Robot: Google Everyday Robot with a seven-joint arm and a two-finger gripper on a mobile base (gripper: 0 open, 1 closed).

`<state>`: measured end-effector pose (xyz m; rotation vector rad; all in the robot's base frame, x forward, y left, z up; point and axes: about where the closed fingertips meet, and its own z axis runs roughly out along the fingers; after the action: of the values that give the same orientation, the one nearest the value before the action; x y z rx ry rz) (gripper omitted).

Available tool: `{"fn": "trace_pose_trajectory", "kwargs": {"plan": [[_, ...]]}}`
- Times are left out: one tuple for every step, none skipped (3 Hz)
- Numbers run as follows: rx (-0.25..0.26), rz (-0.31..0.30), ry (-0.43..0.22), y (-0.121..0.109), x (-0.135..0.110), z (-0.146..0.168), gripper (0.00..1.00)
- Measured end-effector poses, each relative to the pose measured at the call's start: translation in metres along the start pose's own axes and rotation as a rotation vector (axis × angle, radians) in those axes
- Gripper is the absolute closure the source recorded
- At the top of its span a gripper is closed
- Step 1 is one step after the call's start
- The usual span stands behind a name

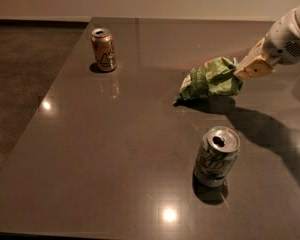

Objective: Move green jalapeno chip bag near 7up can

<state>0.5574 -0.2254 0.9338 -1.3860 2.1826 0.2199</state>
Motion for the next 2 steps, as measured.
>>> {"fn": "trace_pose_trajectory", "kwargs": {"plan": [[-0.07, -0.083, -0.008, 0.037, 0.002, -0.02, 1.0], [-0.153, -0.148, -0.035, 0.06, 0.015, -0.036, 1.0]]}}
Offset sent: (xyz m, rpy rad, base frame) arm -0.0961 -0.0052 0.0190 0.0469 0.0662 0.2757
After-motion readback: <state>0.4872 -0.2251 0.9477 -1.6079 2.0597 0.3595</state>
